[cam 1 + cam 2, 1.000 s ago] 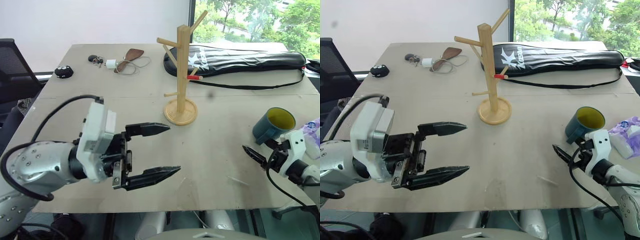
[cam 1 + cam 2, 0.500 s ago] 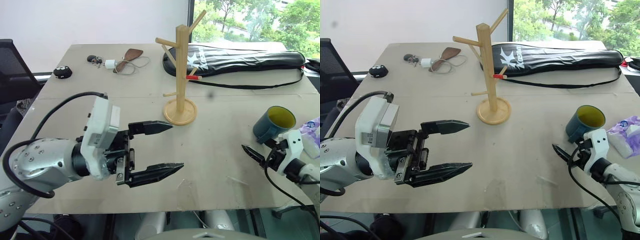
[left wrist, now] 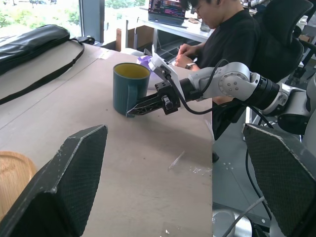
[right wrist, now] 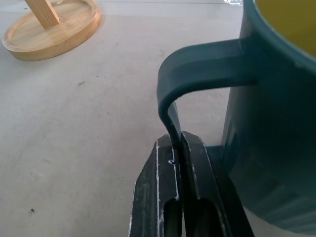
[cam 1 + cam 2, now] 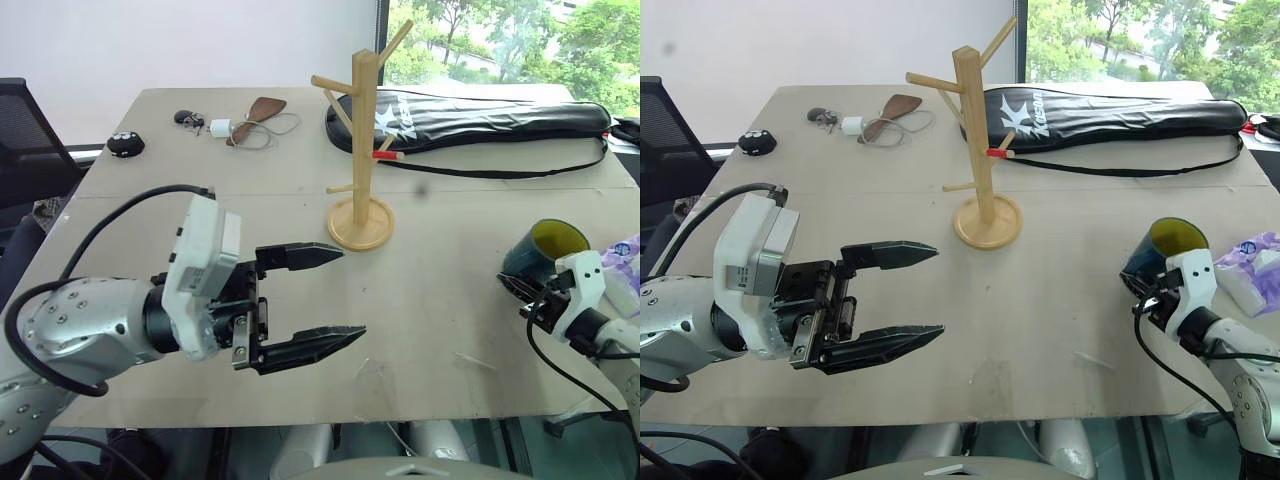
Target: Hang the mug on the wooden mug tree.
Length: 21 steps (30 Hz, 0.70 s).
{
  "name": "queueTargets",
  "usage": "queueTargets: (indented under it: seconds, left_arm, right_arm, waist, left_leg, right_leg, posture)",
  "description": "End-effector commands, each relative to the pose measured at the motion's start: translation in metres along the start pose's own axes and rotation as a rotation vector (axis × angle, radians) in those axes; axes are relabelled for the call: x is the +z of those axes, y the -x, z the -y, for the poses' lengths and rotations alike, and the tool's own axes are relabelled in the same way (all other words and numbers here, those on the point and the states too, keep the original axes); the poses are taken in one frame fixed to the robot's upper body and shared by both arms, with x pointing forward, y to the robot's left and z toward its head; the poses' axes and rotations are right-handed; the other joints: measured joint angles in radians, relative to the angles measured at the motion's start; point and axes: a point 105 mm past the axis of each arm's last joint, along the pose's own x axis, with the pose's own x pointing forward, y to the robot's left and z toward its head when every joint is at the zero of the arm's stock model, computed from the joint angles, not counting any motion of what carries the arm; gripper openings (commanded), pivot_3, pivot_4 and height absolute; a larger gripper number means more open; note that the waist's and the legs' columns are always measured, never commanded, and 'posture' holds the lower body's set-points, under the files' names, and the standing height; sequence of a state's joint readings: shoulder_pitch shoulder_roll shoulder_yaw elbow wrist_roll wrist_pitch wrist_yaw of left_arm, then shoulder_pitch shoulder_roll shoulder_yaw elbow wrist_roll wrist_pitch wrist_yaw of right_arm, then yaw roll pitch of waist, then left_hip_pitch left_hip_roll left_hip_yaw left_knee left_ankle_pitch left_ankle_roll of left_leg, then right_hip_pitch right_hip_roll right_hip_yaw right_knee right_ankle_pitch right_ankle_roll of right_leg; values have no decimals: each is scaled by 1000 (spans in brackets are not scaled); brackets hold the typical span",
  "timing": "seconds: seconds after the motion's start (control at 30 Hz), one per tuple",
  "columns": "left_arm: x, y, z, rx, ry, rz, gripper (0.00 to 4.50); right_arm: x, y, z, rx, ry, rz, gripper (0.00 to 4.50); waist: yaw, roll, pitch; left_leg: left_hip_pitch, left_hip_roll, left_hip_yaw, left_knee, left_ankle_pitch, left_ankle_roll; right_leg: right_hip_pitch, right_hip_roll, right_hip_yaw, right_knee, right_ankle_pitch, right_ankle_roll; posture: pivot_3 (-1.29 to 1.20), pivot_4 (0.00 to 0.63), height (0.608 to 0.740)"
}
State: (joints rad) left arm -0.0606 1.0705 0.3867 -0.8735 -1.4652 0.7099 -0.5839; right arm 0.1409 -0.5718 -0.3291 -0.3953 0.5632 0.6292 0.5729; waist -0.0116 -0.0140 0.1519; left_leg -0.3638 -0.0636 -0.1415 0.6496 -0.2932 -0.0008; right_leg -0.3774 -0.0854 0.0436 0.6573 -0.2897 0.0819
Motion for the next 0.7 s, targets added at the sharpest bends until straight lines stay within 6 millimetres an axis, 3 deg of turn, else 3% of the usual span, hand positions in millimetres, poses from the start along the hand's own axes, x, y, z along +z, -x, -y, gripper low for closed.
queueTargets:
  seconds: [0.03, 0.33, 0.57, 0.7]
  left_arm:
    - [6, 3, 0, 15, -36, 7, 4500]
    - [8, 14, -4, 134, -27, 52, 4500]
    - [-27, 22, -47, 290, 28, 93, 4500]
    - [-46, 29, -59, 355, 22, 88, 4500]
  right_arm:
    - [18, 6, -7, 21, 54, 54, 10]
    - [83, 0, -46, 160, 176, 179, 10]
    - [109, -21, -73, 292, 258, 107, 10]
    - [127, -34, -83, 341, 290, 85, 10]
  waist:
    - [0, 0, 0]
    - [-4, 1, 1]
    - [3, 0, 2]
    - [-2, 0, 2]
  left_leg:
    - [0, 0, 0, 0, 0, 0]
    - [0, 0, 1, 0, 0, 0]
    - [-1, 0, -1, 0, 0, 0]
    - [-3, 0, -1, 0, 0, 0]
  right_leg:
    - [0, 0, 0, 0, 0, 0]
    - [0, 0, 1, 0, 0, 0]
    - [0, 0, -2, -1, 0, 0]
    - [-2, 0, -1, -2, 0, 0]
  posture:
    - [0, 150, 738]
    - [0, 150, 738]
    - [0, 150, 738]
    - [0, 150, 738]
